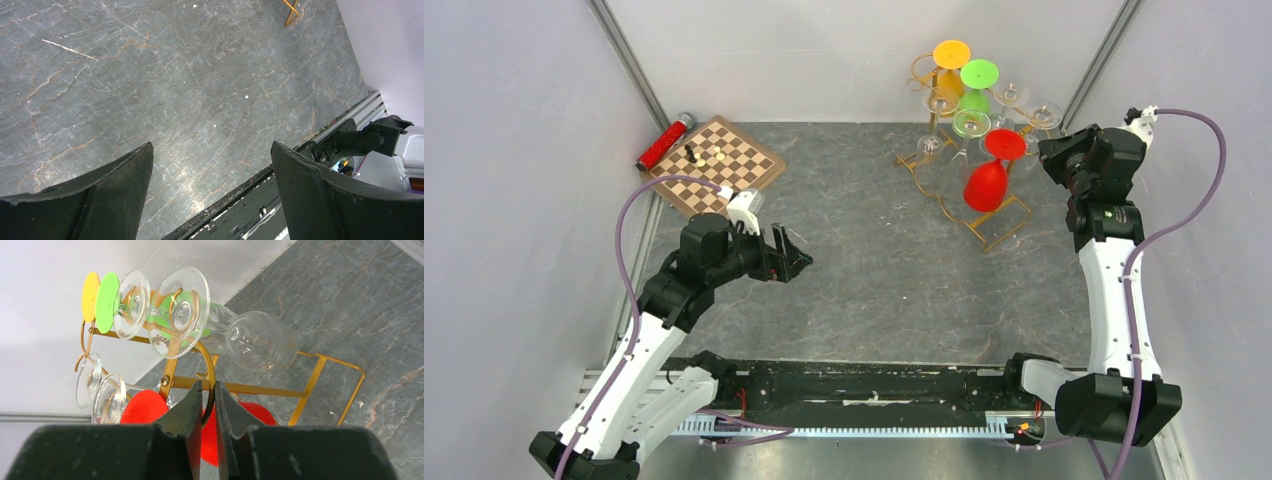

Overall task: Take the wine glass off the wine glass rack
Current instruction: Adjust the wine rack at the center of the board.

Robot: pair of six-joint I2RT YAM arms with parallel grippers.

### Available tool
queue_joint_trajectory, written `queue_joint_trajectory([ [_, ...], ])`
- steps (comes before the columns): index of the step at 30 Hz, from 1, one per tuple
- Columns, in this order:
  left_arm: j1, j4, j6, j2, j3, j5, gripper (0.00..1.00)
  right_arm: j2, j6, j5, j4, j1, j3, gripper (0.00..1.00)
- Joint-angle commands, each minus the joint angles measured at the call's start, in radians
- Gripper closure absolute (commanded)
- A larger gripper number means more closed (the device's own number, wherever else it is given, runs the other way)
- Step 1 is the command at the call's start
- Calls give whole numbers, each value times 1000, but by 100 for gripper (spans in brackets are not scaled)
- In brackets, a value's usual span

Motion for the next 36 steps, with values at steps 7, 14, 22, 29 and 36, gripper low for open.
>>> queue_joint_trajectory([
  [7,17,19,26,2,0,1,7,6,2,-149,11,52,-22,100],
  [14,18,19,25,3,-1,0,7,2,28,-146,31,83,-57,100],
  [22,19,19,24,3,-1,0,7,7,54,-132,43,112,-56,100],
  [29,19,20,24,6,-1,1,7,20,75,-119,43,112,-55,100],
  [36,18,19,24,6,-3,0,7,32,87,-103,47,112,-52,100],
])
